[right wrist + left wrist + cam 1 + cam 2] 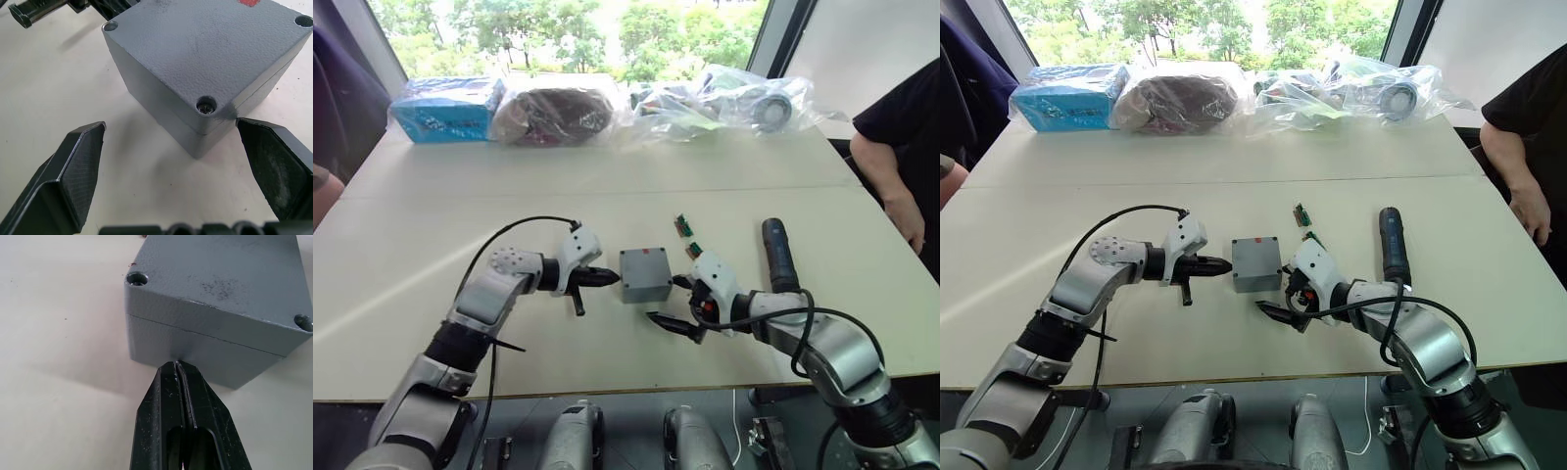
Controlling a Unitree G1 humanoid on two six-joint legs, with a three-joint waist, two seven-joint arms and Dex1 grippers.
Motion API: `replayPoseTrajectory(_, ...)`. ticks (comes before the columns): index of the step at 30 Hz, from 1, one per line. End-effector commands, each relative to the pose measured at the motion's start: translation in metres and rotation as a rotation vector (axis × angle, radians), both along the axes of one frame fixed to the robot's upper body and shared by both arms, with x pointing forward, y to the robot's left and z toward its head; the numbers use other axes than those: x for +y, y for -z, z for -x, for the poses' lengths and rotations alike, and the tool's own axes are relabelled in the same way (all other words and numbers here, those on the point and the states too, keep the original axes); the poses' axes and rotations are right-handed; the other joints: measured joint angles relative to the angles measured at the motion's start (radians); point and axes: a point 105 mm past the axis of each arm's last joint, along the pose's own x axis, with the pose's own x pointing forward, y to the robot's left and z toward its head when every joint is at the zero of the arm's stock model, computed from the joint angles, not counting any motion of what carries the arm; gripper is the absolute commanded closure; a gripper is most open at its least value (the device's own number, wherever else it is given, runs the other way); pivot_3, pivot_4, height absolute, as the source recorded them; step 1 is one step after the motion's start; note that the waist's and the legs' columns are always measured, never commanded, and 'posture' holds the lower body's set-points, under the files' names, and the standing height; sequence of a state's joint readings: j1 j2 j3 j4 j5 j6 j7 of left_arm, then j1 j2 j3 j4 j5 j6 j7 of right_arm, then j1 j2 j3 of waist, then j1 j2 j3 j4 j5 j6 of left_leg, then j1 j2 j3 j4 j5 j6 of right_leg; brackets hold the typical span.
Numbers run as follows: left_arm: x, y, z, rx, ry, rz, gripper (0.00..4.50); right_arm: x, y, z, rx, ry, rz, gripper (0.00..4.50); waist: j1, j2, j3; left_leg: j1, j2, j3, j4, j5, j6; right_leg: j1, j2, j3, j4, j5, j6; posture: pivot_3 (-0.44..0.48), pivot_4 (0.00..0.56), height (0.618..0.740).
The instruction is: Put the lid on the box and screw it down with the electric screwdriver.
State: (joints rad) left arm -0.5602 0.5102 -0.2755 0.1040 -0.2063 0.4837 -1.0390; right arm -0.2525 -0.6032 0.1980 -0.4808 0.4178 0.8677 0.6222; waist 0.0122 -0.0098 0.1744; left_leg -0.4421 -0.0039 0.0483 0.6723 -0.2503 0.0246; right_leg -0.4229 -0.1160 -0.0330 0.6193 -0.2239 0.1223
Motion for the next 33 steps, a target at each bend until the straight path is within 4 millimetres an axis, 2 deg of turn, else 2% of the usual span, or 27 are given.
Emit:
replayPoseTrajectory(1, -0.007, -0.015, -0.001, -0.063, 0.029, 0.027, 4.50, 0.012, -0.014, 0.007, -0.043, -0.053, -0.043, 0.01, 0.000, 0.000, 0.000, 0.000, 0.000, 0.000, 0.000, 0.000, 0.000, 0.000, 0.000, 0.000, 0.000, 0.000, 0.000, 0.000, 0.150, 0.740)
replayPoseTrajectory(9, 0.004, -0.018, -0.002, -0.073, -0.008, 0.018, 4.50, -0.003, -0.028, 0.007, -0.033, -0.013, -0.120, 0.01, 0.001, 0.000, 0.000, 0.000, 0.000, 0.000, 0.000, 0.000, 0.000, 0.000, 0.000, 0.000, 0.000, 0.000, 0.000, 0.000, 0.150, 0.740)
replayPoseTrajectory(13, 0.017, -0.029, 0.000, -0.073, -0.025, 0.026, 4.50, -0.020, -0.064, 0.010, -0.020, -0.011, -0.313, 0.01, 0.000, 0.000, 0.000, 0.000, 0.001, 0.000, 0.001, 0.000, 0.000, 0.000, 0.000, 0.000, 0.001, 0.000, 0.000, 0.000, 0.150, 0.740)
replayPoseTrajectory(16, 0.022, -0.042, 0.003, -0.087, -0.004, 0.026, 4.50, -0.036, -0.084, -0.007, -0.059, 0.057, -0.382, 0.01, -0.001, 0.000, 0.000, 0.000, 0.001, -0.001, 0.001, 0.000, 0.000, 0.000, 0.000, 0.000, 0.001, 0.000, 0.000, 0.000, 0.150, 0.740)
replayPoseTrajectory(18, 0.020, -0.054, 0.000, -0.106, -0.006, 0.053, 4.50, -0.044, -0.088, -0.029, -0.105, 0.131, -0.384, 0.01, -0.001, 0.000, 0.000, 0.000, 0.001, -0.001, 0.001, 0.000, 0.000, 0.001, 0.000, 0.000, 0.001, 0.000, 0.000, 0.000, 0.150, 0.740)
replayPoseTrajectory(20, 0.015, -0.066, -0.001, -0.116, 0.005, 0.092, 4.50, -0.055, -0.081, -0.057, -0.147, 0.239, -0.338, 0.01, 0.000, 0.000, 0.000, 0.000, 0.001, -0.001, 0.002, 0.000, 0.000, 0.001, 0.000, 0.000, 0.002, 0.000, 0.000, 0.000, 0.150, 0.740)
replayPoseTrajectory(22, 0.010, -0.075, -0.002, -0.130, 0.013, 0.108, 4.50, -0.062, -0.066, -0.080, -0.165, 0.302, -0.253, 0.01, 0.001, 0.000, 0.000, 0.000, 0.000, -0.001, 0.004, 0.000, 0.000, 0.001, 0.000, 0.000, 0.002, 0.000, 0.000, 0.000, 0.150, 0.740)
replayPoseTrajectory(29, 0.001, -0.083, -0.001, -0.157, 0.015, 0.122, 4.50, -0.055, -0.040, -0.121, -0.166, 0.313, -0.192, 0.01, -0.012, 0.001, 0.000, 0.000, -0.001, 0.001, 0.005, 0.000, 0.000, 0.000, 0.001, 0.001, 0.005, 0.000, 0.000, 0.000, 0.150, 0.740)
replayPoseTrajectory(32, 0.000, -0.082, 0.000, -0.156, 0.005, 0.126, 4.50, -0.053, -0.034, -0.132, -0.182, 0.314, -0.165, 0.72, -0.022, 0.001, 0.000, 0.000, -0.001, 0.001, 0.006, 0.000, 0.000, 0.000, 0.002, 0.001, 0.006, 0.000, 0.000, 0.000, 0.150, 0.740)
replayPoseTrajectory(33, 0.000, -0.081, 0.000, -0.156, 0.002, 0.127, 4.50, -0.052, -0.033, -0.135, -0.188, 0.314, -0.160, 1.13, -0.023, 0.001, 0.000, 0.000, -0.001, 0.000, 0.006, 0.000, 0.000, 0.000, 0.002, 0.001, 0.007, 0.000, 0.000, 0.000, 0.150, 0.740)
